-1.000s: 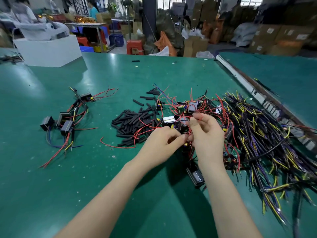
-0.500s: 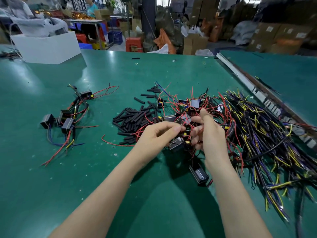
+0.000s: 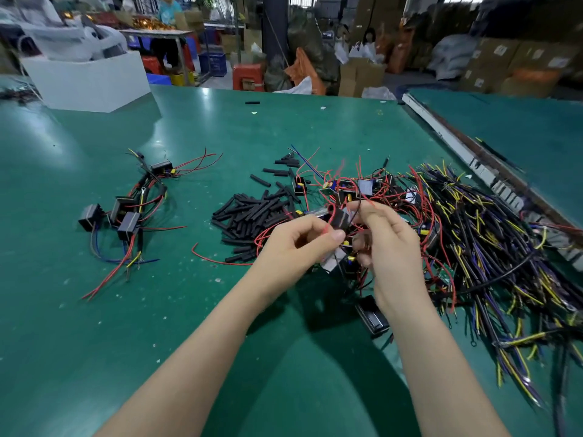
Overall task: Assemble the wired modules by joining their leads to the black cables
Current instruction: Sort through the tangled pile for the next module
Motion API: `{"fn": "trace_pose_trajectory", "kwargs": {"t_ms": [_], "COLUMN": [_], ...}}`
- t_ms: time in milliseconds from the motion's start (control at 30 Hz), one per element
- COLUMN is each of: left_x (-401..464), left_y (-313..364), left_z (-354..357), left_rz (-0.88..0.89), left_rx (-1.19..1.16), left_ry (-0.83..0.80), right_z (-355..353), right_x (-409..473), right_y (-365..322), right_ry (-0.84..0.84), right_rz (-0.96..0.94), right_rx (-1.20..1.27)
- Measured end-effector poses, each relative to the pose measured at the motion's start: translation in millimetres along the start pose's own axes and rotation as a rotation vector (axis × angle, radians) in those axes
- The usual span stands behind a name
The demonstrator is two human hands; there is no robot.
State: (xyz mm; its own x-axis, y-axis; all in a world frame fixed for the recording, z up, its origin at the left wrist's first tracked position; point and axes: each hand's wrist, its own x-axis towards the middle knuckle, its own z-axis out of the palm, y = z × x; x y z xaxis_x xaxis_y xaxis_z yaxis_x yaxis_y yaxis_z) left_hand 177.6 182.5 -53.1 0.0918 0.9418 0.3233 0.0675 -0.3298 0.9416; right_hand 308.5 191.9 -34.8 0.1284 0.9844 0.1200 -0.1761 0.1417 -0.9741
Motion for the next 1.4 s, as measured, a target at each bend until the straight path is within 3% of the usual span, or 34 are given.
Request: {"fn": "trace_pose_trajectory", "kwargs": {"t_ms": [100,200,367,500,633,700,767,867,933,1000,1100,1167,1400], "left_x": [3.6,7.8,6.6,12.5,11.9,11.2,9.1,0.8,-5.5,-7.9,-9.5,-7.7,6.4], "left_y": [1.4,0.6,-3.7,-4.1,-8.0,-6.5,-4.6,-10.1,-16.1,-18.1,-16.1,-12.5,0.7], "left_z": [-2.6,-3.7,0.6,-6.8,-8.0,-6.5,-4.5,4.6,13.1,17.5,19.6,19.7,8.7], "left_rz": [0.005,-0.069,-0.076,-0.140,-0.074,-0.056,-0.002,0.143,0.197,0.164,0.060,-0.059,-0.256], "left_rx": [-0.059,-0.133,-0.132,-0.269,-0.171,-0.164,-0.071,0.290,0.476,0.540,0.443,0.260,-0.300], "left_ry": [0.093,0.110,0.055,0.175,0.289,0.277,0.183,-0.106,-0.278,-0.329,-0.266,-0.184,-0.015], "right_z": [-5.2,-6.0,2.4,-10.9,-33.9,-38.6,-35.3,-29.6,-32.7,-39.7,-48.7,-47.8,-27.5], "right_x": [3.8,6.2,-2.7,5.7,12.4,13.4,11.9,8.5,8.2,9.6,12.1,11.6,1.7], "right_y": [-2.0,-1.4,4.6,-6.7,-7.7,-6.0,-9.7,-19.5,-26.0,-32.4,-36.9,-36.0,-22.8], "right_ry": [0.044,-0.043,-0.210,0.019,0.246,0.301,0.303,0.224,0.216,0.249,0.223,0.137,-0.255], "right_rz": [0.105,0.207,0.101,-0.034,-0.423,-0.477,-0.427,-0.234,-0.165,-0.115,-0.003,0.075,0.180], "right_rx": [0.025,-0.068,-0.121,0.018,-0.429,-0.555,-0.401,0.149,0.370,0.523,0.627,0.579,0.087]}}
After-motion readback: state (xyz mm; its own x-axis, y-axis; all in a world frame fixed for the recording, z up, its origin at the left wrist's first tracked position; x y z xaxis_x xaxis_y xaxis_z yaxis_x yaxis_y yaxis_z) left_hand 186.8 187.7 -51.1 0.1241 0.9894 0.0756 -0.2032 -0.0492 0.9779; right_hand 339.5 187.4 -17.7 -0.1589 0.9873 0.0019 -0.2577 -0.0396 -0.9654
